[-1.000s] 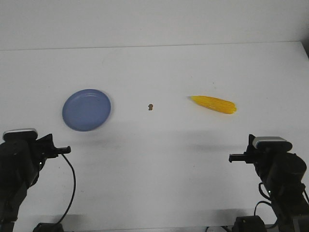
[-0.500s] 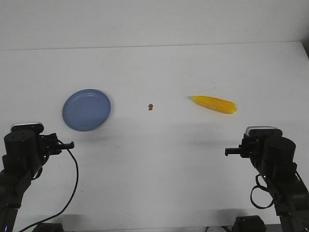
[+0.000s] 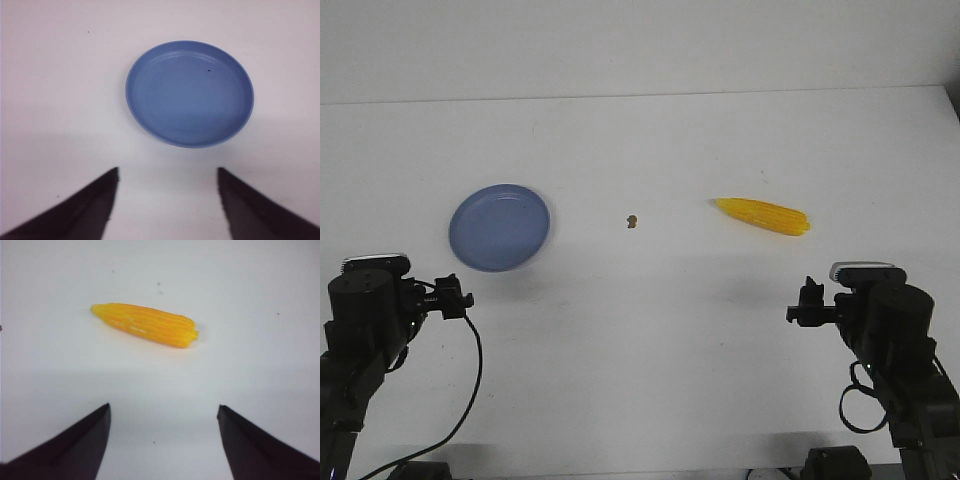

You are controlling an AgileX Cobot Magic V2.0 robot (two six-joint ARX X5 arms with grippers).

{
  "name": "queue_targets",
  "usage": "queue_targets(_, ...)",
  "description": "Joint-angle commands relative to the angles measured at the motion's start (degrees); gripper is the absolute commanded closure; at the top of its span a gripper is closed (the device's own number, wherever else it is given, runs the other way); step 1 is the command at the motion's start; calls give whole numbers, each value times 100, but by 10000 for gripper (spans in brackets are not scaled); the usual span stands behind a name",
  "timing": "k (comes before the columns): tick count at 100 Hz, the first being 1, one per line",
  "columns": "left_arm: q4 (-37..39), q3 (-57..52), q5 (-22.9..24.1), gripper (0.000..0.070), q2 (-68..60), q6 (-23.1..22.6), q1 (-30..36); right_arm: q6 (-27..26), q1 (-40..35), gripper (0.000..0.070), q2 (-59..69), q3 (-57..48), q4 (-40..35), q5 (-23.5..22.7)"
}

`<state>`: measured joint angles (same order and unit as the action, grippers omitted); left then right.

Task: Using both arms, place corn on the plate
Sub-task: 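Reach the left gripper forward to the rim of the blue plate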

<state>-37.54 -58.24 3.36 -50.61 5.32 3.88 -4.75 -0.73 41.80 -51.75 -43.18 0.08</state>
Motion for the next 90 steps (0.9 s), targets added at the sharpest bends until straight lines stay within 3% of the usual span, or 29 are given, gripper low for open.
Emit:
queue_targets(1,24,-118,7,224,-26,42,-7,-46,-2,226,24,-87,46,-4)
queue_targets(32,496,-177,-39,237,-455,181,-105,-46,-2,227,24,-87,52,-4)
queue_targets(43,459,-472,-105,237,-1078,343,-313,-46,-2,227,24,-87,52,-4)
queue_targets(58,455,-1095,-533,237,-2175,487,-688,-44,-2,227,24,-87,50,-7)
queue_targets(90,463,-2057,-553,236,-4061,483,-1005,-44,-2,227,24,-87,31,-4)
